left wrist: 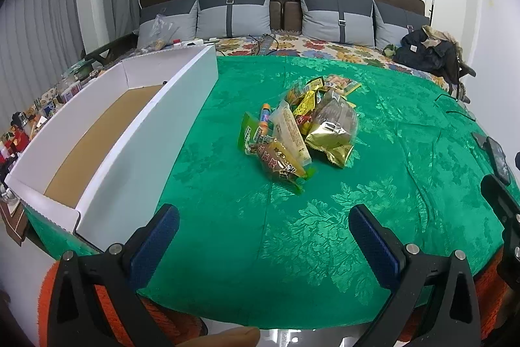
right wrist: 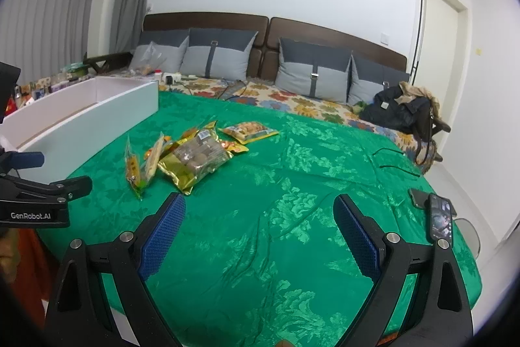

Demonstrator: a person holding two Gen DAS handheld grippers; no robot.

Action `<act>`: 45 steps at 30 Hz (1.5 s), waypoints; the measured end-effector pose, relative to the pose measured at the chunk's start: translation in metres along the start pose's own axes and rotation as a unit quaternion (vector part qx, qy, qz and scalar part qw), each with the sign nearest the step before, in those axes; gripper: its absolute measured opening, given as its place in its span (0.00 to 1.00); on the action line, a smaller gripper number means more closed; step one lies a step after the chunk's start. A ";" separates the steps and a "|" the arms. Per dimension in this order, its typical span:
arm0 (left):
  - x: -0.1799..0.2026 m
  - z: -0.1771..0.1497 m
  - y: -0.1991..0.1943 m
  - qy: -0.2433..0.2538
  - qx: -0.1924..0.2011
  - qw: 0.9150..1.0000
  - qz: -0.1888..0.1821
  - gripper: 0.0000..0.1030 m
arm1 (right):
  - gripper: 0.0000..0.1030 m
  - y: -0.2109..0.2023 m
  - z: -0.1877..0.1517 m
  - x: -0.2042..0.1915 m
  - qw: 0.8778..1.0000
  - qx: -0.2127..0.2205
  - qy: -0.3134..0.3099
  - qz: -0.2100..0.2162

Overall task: Organize snacks
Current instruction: 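Move both tools toward the pile of snack packages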

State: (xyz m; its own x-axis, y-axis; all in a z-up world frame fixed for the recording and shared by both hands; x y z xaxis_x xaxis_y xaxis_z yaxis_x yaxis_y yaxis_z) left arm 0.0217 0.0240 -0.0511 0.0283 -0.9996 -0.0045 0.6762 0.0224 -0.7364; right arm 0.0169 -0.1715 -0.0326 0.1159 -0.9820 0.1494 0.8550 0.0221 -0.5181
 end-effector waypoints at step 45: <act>-0.007 -0.037 0.102 0.001 -0.122 0.993 -0.002 1.00 | 0.92 0.066 -0.061 0.009 0.992 -0.123 0.010 0.020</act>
State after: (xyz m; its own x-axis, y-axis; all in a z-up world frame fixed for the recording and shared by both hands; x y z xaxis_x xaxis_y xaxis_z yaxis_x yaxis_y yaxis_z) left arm 0.0638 0.0329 -0.1512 0.0241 -0.9997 -0.0032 0.4781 0.0144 -0.8782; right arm 0.0433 -0.1898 -0.1163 0.1354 -0.9848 0.1084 0.7009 0.0179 -0.7131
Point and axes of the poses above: each gripper's, at about its wrist camera, not at the fingertips, and y roughly the way its jaws point, x to its right, z to its top, the point moved 4 cm from there along y, roughly the way its jaws point, and after that the axes turned 5 degrees about -x, right-handed, at the moved point
